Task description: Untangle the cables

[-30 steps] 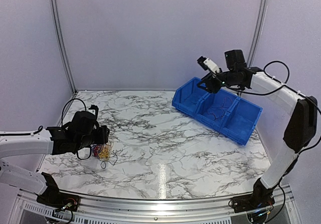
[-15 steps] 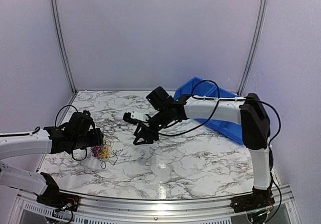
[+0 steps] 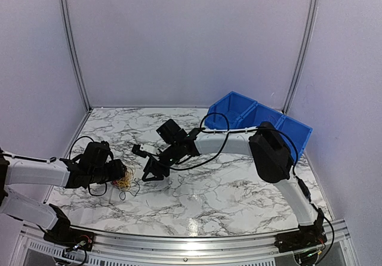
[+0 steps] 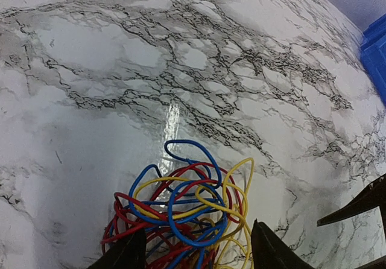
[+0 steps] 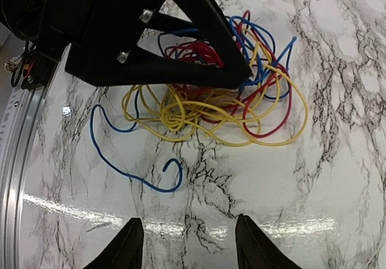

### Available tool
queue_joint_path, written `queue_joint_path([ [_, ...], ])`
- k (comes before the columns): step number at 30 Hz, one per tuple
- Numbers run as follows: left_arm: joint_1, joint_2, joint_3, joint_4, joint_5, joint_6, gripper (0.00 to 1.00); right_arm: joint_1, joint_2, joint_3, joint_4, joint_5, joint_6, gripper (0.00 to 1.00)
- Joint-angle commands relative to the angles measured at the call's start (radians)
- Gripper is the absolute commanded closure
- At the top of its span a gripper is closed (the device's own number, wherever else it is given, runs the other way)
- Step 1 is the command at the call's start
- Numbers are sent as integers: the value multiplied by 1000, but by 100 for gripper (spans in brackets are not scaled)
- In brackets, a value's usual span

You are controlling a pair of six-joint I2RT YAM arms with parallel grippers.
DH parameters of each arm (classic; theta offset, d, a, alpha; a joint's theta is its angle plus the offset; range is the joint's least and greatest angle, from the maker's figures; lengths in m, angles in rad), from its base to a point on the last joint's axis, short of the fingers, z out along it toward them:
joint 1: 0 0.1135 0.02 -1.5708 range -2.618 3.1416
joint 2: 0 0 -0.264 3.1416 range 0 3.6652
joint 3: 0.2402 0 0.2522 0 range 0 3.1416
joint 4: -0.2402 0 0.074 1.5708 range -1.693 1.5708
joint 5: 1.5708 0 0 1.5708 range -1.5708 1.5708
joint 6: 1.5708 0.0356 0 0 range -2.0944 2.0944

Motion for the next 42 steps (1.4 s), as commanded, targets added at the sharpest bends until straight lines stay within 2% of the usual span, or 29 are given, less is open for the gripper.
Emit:
queue_joint_path([
  [1, 12, 52, -15, 84, 48, -18, 39, 9, 65, 90, 56, -76, 77, 49],
  [16, 18, 76, -19, 86, 53, -16, 45, 44, 169, 161, 143, -134, 165, 51],
  [18, 18, 72, -21, 86, 54, -14, 45, 44, 184, 180, 143, -131, 176, 60],
  [21, 19, 63, -24, 82, 50, -13, 45, 44, 188, 188, 142, -116, 182, 80],
  [23, 19, 52, -24, 71, 44, -10, 45, 44, 175, 181, 131, -98, 181, 89],
  [27, 19, 7, -13, 28, 22, 8, 45, 44, 67, 98, 123, -45, 142, 100],
  [31, 19, -114, -4, 3, 41, 70, 43, 38, -62, -7, 108, -40, 124, 100],
  [36, -10, -318, -30, 19, 59, 184, 41, 23, -209, -49, 14, -46, 94, 100],
  [38, -51, -392, -40, 48, 69, 229, 42, 7, -260, -75, 10, -41, 103, 100],
  [42, -200, -481, -36, 71, 63, 344, 42, -30, -305, -79, 8, -39, 142, 100],
])
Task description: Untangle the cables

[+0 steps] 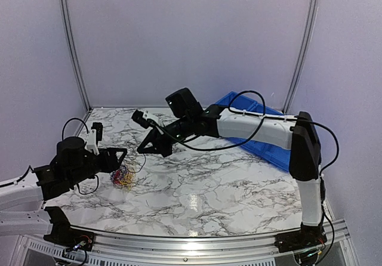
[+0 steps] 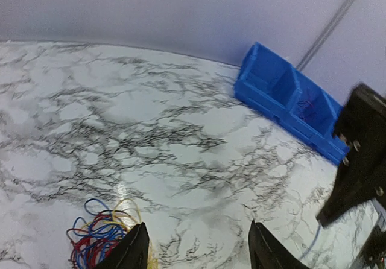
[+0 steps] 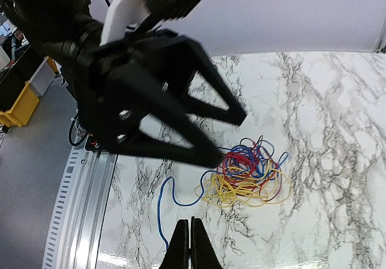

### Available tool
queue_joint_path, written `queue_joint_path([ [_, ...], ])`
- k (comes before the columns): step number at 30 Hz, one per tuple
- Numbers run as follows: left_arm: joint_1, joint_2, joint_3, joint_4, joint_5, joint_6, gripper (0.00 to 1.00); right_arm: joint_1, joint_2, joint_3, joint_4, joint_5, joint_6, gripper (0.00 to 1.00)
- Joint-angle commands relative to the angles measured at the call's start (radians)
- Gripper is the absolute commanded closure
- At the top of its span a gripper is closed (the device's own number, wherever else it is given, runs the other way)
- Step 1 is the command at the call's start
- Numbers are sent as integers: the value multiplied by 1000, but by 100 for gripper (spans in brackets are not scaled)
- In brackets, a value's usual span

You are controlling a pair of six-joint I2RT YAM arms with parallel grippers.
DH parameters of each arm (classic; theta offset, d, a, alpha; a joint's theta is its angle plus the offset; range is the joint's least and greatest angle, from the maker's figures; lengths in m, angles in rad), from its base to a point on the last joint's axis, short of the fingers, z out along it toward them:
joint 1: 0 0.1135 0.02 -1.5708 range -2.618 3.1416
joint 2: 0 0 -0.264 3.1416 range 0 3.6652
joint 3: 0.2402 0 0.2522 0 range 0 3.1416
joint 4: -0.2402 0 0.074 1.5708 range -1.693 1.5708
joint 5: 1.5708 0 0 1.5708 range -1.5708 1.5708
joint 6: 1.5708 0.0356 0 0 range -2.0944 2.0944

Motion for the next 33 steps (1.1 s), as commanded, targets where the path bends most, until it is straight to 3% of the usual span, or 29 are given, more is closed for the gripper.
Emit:
queue_joint_path([
  [1, -137, -72, -14, 41, 20, 160, 41, -50, -41, -5, -30, 8, 28, 100],
  [8, -292, 23, 40, 60, -22, 353, 34, -80, -31, 35, -46, 1, 34, 100],
  [13, -310, 154, 72, 72, -111, 433, 34, -82, -44, 36, -51, -16, 36, 100],
  [17, -309, 233, 47, 138, -235, 455, 47, -85, -71, 34, -62, -28, 33, 100],
  [23, -297, 306, -30, 288, -300, 466, 70, -100, -151, 56, -93, -62, 16, 100],
  [33, -226, 382, -186, 462, -315, 405, 78, -161, -274, 137, -163, -94, -17, 100],
])
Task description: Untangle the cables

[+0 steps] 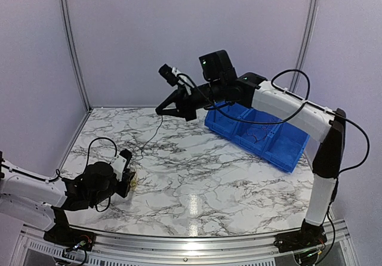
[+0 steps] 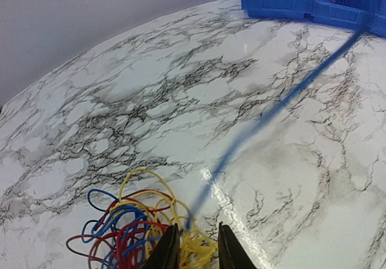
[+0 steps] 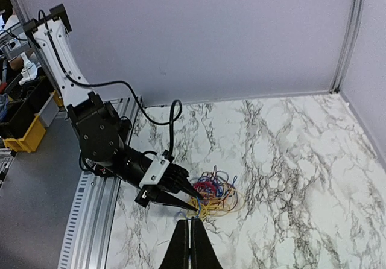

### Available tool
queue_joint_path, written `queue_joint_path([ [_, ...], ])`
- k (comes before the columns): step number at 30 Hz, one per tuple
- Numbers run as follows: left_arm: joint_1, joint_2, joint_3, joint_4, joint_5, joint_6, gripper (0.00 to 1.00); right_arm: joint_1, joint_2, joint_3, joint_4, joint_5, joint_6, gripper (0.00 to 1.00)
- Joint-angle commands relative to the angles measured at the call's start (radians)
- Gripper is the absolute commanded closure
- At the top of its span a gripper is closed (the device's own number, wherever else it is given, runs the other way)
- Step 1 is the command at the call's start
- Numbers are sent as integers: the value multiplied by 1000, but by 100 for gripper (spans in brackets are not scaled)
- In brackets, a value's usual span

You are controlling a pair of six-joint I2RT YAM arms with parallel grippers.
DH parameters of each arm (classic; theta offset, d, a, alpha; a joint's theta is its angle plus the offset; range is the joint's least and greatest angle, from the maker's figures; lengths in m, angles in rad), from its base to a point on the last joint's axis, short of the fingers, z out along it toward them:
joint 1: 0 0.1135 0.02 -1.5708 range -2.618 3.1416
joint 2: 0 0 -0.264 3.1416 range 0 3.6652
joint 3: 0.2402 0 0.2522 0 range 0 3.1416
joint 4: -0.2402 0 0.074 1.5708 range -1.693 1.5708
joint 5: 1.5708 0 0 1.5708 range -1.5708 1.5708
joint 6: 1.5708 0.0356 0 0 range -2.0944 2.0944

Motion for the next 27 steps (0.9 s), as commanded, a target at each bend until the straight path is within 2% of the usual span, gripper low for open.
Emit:
queue_joint_path([
  [1, 41, 40, -44, 126, -21, -33, 79, -40, -65, 83, -35, -45, -14, 100],
  [6, 95, 121, -23, 157, 7, -50, 81, -51, -94, 131, -82, -67, -47, 100],
  [13, 103, 194, -10, 180, 18, -71, 82, -53, -116, 157, -112, -76, -82, 100],
  [16, 100, 138, -16, 148, 46, -100, 83, -53, -114, 168, -114, -58, -90, 100],
  [21, 39, -112, -23, 32, 42, -124, 83, -54, -91, 167, -102, 12, -84, 100],
  [23, 24, -233, -19, -9, 16, -125, 76, -55, -80, 170, -101, 26, -79, 100],
  [25, 24, -302, -5, -42, 18, -107, 58, -55, -69, 174, -100, 34, -77, 100],
  [27, 21, -336, 16, -50, 43, -71, 45, -54, -59, 179, -99, 39, -76, 100],
])
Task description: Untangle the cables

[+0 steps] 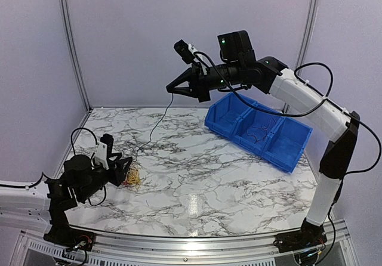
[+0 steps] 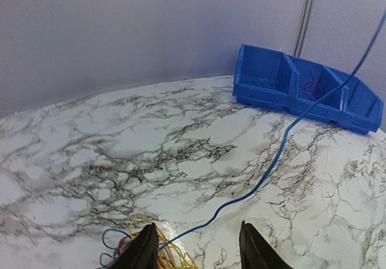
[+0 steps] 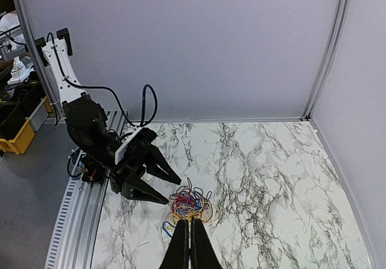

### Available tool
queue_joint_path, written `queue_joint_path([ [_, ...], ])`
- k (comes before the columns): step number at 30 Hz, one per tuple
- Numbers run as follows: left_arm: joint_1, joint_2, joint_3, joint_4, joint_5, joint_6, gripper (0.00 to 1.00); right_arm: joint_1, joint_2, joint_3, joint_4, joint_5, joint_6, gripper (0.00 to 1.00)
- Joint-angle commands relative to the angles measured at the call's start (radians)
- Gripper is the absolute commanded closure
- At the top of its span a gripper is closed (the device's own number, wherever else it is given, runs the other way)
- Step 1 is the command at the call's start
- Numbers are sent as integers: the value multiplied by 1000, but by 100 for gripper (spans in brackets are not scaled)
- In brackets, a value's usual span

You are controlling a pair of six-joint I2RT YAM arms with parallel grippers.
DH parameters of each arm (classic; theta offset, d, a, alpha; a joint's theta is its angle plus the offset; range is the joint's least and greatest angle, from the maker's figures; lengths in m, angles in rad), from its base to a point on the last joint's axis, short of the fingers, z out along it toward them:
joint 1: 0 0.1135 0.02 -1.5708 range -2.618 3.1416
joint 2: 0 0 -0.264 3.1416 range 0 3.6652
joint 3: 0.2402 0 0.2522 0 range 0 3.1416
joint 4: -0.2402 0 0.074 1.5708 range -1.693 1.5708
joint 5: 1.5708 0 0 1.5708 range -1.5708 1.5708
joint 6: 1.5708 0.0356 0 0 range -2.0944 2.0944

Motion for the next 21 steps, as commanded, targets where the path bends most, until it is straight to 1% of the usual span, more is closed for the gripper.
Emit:
queue_joint_path([
  [1, -4, -76, 57, -83, 23, 57, 41, -5, 28, 51, 3, 37, 1, 100],
  [5, -9, -19, 131, -83, 118, 156, 34, -4, 38, 54, 5, 34, 9, 100],
  [8, -16, 59, 195, -82, 165, 227, 34, -5, 39, 53, 8, 26, 17, 100],
  [10, -17, 116, 228, -81, 145, 251, 36, -5, 38, 52, 9, 22, 19, 100],
  [14, -10, 248, 277, -57, 2, 294, 49, -6, 25, 51, 7, 13, 19, 100],
  [18, 29, 354, 271, 28, 8, 271, 71, -5, -4, 58, -6, 18, 1, 100],
  [19, 39, 367, 261, 49, 14, 263, 74, -5, -12, 65, -11, 26, -7, 100],
  [21, 53, 389, 237, 84, 22, 246, 78, -13, -26, 81, -26, 36, -22, 100],
])
